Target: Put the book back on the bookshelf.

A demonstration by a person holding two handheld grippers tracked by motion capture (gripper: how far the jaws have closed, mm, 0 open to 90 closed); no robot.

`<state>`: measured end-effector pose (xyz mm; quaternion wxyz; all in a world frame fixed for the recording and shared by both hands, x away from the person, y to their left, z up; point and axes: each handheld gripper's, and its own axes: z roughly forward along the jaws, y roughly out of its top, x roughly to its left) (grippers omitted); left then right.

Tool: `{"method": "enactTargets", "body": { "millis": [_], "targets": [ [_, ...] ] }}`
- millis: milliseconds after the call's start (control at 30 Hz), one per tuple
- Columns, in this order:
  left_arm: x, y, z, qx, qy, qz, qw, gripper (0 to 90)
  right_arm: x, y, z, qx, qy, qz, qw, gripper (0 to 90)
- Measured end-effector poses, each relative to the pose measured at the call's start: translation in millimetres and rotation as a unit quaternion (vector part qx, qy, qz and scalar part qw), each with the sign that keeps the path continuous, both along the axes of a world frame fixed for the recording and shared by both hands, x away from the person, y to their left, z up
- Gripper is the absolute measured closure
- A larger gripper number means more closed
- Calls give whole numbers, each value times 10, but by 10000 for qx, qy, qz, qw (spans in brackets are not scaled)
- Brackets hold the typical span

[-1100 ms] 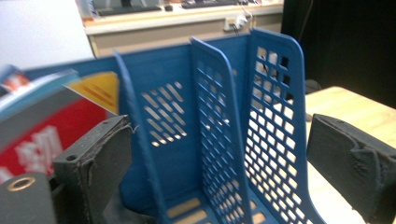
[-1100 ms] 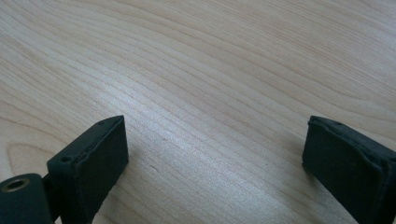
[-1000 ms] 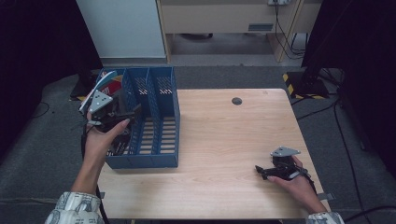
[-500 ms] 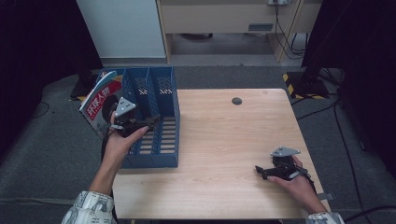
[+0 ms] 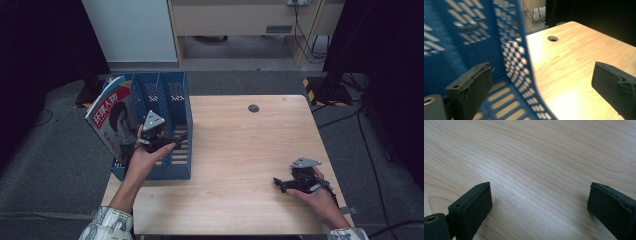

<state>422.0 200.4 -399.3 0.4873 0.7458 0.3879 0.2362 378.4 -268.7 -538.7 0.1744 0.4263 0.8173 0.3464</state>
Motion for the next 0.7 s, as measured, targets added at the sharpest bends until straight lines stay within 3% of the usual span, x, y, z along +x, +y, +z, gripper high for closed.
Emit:
{"method": "enactTargets", "body": {
  "millis": [100, 200, 300, 433, 700],
  "targets": [
    [-23, -154, -29, 17, 16, -141, 9999, 27, -1, 0, 0, 0, 2, -1, 10000, 61],
    [-47, -328, -70, -101, 85, -341, 9993, 30, -1, 1, 0, 0, 3, -2, 10000, 60],
    [-71, -518, -115, 10, 97, -494, 9987, 30, -1, 1, 0, -2, 4, 3, 10000, 59],
    [-103, -745, -191, -15, 200, -666, 9976, 32, 0, 1, 0, -5, 6, 6, 10000, 56],
    [-202, -1179, -435, 120, 367, -987, 9944, 37, -4, 3, 0, -5, 15, 1, 10000, 55]
  ]
}}
